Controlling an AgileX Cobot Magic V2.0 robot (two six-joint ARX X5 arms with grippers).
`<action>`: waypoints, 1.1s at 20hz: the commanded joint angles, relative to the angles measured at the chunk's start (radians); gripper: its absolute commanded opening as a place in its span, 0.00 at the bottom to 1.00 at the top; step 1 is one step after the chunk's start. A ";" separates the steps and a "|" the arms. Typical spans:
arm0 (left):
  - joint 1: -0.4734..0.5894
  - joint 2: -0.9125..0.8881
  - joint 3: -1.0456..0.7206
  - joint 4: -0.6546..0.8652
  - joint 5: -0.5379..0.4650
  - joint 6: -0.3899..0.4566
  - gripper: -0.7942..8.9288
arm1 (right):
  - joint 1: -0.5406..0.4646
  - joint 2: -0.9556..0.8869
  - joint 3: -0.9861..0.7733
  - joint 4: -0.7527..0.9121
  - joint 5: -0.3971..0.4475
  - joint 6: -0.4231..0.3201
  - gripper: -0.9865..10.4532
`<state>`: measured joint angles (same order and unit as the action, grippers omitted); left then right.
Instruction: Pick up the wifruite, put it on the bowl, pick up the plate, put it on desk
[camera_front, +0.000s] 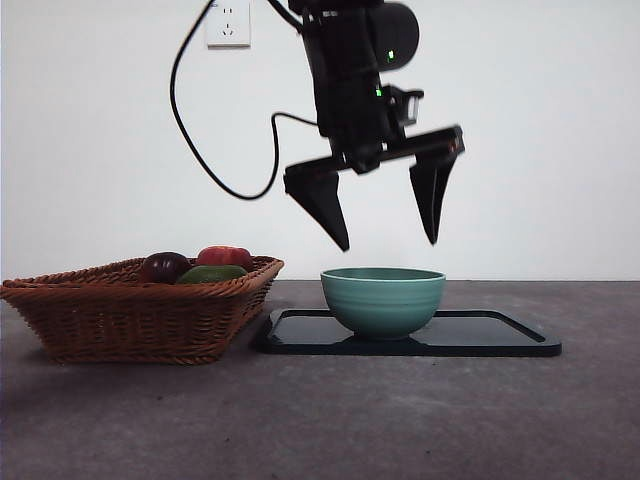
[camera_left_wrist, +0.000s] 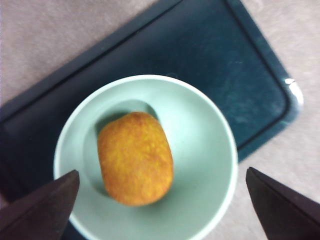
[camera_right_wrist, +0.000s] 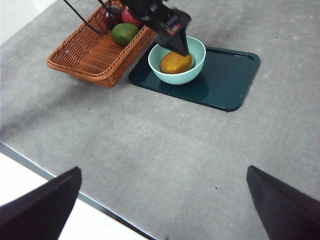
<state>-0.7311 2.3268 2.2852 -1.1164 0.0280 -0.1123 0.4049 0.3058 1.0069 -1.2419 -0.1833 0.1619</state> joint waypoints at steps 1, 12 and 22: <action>-0.006 0.060 0.031 0.014 -0.002 0.023 0.63 | 0.005 0.003 0.006 0.007 0.001 0.007 0.60; -0.002 0.142 0.031 0.033 -0.026 0.026 0.62 | 0.005 0.003 0.006 0.007 0.001 0.007 0.60; 0.000 0.146 0.031 0.032 -0.060 0.030 0.36 | 0.005 0.003 0.006 0.007 0.002 0.007 0.60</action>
<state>-0.7250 2.4393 2.2883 -1.0824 -0.0265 -0.0937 0.4049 0.3058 1.0069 -1.2423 -0.1833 0.1619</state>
